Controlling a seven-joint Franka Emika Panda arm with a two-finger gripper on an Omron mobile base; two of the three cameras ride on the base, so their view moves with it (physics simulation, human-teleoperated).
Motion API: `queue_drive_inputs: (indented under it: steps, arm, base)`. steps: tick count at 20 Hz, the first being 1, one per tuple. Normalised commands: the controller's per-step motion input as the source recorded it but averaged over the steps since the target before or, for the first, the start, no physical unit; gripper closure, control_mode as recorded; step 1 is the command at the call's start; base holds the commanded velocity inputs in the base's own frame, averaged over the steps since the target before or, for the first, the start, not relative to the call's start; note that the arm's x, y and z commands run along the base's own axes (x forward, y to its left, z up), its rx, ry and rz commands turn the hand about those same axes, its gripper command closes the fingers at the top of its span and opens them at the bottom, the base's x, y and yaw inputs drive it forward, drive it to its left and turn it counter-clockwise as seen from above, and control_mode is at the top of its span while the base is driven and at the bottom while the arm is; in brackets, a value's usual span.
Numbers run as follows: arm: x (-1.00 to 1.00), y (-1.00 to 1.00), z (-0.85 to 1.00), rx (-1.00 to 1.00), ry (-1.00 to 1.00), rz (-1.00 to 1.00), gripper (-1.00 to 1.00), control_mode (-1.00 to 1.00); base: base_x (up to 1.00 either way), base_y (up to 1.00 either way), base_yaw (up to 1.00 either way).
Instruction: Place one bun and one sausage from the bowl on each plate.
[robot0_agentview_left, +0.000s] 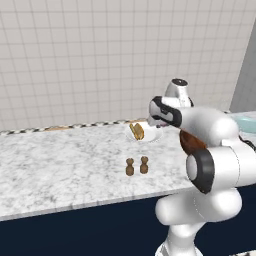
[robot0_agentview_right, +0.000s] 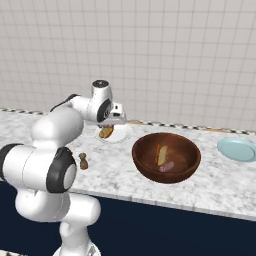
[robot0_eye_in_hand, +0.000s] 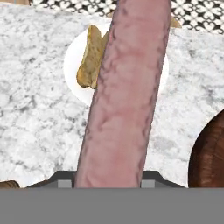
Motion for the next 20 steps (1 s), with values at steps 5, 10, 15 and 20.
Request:
queue_drive_inputs:
  steps: [5,10,15,20]
  arm:
    - [0.78,-0.11,-0.55,0.0,0.0,0.0,1.0,-1.0]
    - [0.46,0.0,-0.47,-0.01,0.0,0.0,1.0,-1.0]
    - [0.37,0.0,-0.41,0.0,-0.01,0.0,1.0,-1.0]
    - [0.24,0.0,-0.38,0.0,-0.04,0.0,1.0,-1.0]
  base:
    - [0.0,0.0,0.0]
    - [0.0,0.0,0.0]
    - [0.0,0.0,0.0]
    - [0.0,0.0,0.0]
